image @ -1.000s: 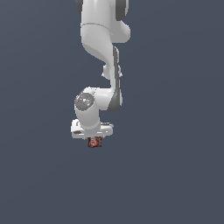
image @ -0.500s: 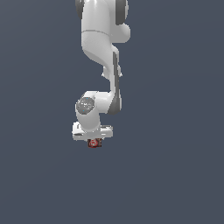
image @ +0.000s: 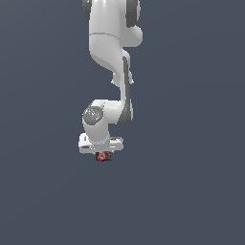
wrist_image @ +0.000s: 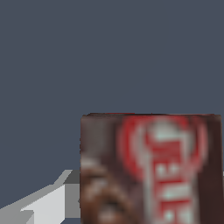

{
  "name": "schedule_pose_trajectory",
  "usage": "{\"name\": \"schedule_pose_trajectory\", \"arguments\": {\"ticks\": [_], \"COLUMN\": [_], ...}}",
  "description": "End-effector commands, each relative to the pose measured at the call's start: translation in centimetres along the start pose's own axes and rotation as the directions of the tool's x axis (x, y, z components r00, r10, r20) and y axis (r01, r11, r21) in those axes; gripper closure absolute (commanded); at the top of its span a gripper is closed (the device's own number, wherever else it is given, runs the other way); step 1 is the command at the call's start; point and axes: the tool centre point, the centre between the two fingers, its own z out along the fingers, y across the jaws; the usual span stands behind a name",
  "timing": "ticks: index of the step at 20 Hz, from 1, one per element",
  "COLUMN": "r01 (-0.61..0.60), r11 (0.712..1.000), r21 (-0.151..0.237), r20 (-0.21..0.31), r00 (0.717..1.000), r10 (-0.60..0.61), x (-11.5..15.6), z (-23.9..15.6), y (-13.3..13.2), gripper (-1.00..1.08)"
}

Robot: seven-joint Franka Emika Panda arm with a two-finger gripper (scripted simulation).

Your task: Pick up the object and move it to a goal position.

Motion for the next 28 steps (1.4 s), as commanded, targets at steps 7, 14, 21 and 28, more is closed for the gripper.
{"name": "schedule_pose_trajectory", "arguments": {"ticks": [7,14,21,28], "r01": [0.000,0.000,0.000,0.001], "r11": [1.000,1.000,1.000,1.000], "r21": [0.000,0.000,0.000,0.000], "r20": [0.000,0.000,0.000,0.000], "r00": [1.000,1.000,1.000,1.000], "r10": [0.000,0.000,0.000,-0.001], "x": [0.6,1.9,3.8,5.6], "z": [-2.7,-8.2,-15.5,-22.5], "y": [0.1,0.2,0.4,0.5], "gripper": [1.08,1.08,1.08,1.08]}}
